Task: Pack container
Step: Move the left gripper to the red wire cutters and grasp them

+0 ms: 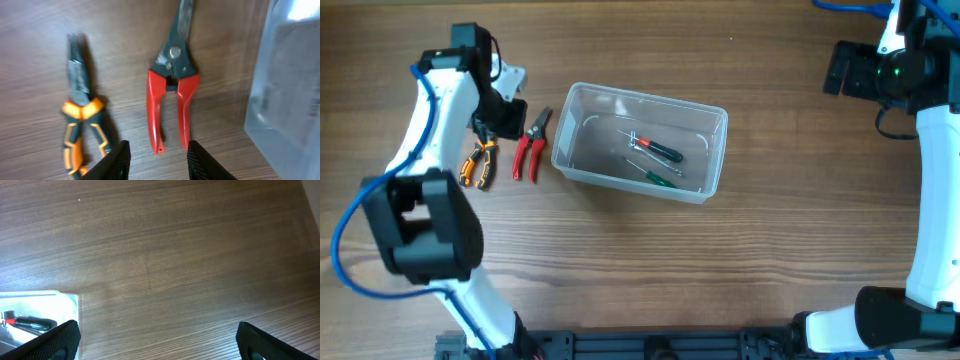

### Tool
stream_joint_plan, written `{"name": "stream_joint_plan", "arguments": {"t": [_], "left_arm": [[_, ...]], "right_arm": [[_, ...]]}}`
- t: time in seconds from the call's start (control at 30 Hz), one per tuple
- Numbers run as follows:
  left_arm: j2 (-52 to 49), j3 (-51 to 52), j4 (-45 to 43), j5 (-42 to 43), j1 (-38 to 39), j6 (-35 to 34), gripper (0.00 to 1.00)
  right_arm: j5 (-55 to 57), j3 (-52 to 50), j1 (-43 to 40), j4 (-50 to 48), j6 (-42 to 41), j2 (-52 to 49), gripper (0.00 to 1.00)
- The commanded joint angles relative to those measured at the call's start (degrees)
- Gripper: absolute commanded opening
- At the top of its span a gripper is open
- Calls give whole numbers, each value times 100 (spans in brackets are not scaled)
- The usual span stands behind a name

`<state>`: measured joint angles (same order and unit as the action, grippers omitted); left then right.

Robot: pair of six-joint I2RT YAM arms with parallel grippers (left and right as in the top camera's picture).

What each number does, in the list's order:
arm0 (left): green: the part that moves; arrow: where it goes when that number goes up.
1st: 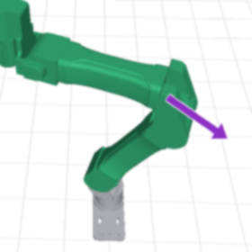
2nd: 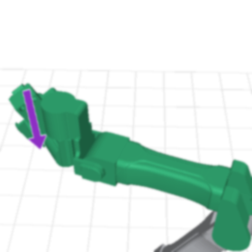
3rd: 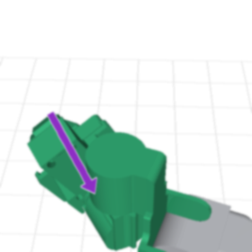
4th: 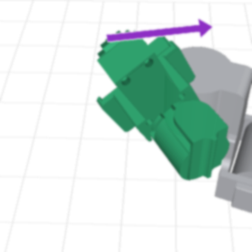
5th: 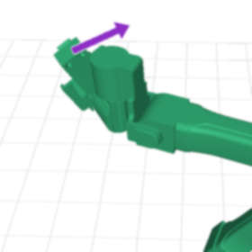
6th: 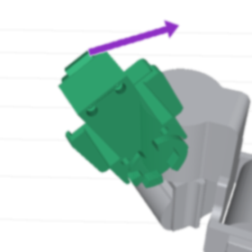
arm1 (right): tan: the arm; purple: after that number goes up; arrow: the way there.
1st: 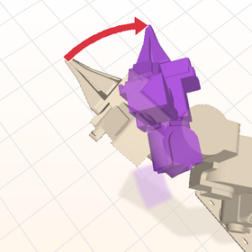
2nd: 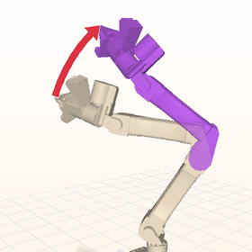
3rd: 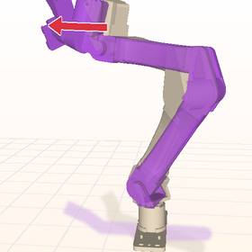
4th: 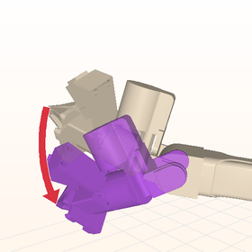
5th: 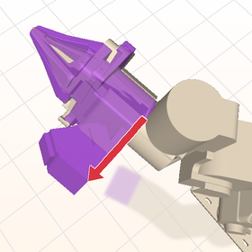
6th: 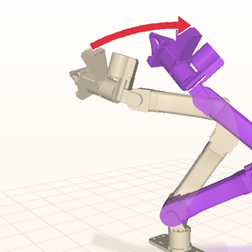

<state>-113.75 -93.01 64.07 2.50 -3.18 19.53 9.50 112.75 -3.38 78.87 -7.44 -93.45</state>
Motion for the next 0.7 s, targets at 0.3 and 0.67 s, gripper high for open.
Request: {"name": "stream_joint_plan", "arguments": {"t": [0.3, 0.67], "left_arm": [[-743, -90, 216, 131, -157, 173, 38], [-754, 575, -442, 328, -299, 282, 45]], "right_arm": [[83, 17, -2, 0, 61, -15, 100], [83, 17, -2, 0, 63, -15, 100]]}}
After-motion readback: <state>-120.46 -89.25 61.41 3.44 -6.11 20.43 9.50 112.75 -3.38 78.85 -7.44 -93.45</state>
